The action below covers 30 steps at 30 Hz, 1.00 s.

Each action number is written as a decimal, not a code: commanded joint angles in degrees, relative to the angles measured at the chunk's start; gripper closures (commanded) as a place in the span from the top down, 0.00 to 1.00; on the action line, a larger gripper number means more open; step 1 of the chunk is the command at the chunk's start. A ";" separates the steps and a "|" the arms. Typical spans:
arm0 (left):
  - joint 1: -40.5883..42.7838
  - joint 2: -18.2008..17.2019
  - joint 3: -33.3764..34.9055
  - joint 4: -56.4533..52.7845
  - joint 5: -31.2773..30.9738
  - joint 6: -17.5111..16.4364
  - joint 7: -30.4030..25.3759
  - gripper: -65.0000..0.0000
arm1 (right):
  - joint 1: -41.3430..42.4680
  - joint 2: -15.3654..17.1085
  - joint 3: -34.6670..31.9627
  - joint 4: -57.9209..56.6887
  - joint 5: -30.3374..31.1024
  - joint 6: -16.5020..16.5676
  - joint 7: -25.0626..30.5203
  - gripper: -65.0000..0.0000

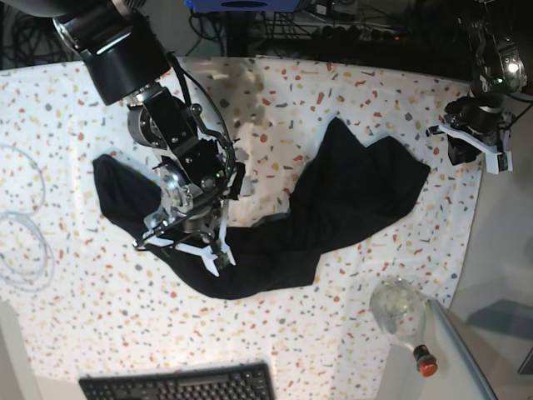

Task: Layout the t-shirt on the table in an organized manner, then fold the t-shirt properly
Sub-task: 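Grasp the shirt edge with the right gripper, left gripper grasps other end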

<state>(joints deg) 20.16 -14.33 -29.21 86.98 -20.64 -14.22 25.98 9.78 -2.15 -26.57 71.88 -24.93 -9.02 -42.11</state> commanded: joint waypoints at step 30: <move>-2.01 -0.57 1.21 -4.30 -0.32 -0.16 -1.41 0.07 | -4.99 3.87 0.50 22.41 -0.79 -0.52 -4.44 0.00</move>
<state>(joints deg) 18.24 -14.17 -27.97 81.67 -20.47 -14.17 25.69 3.84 1.39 -26.28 93.23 -24.77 -9.04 -47.03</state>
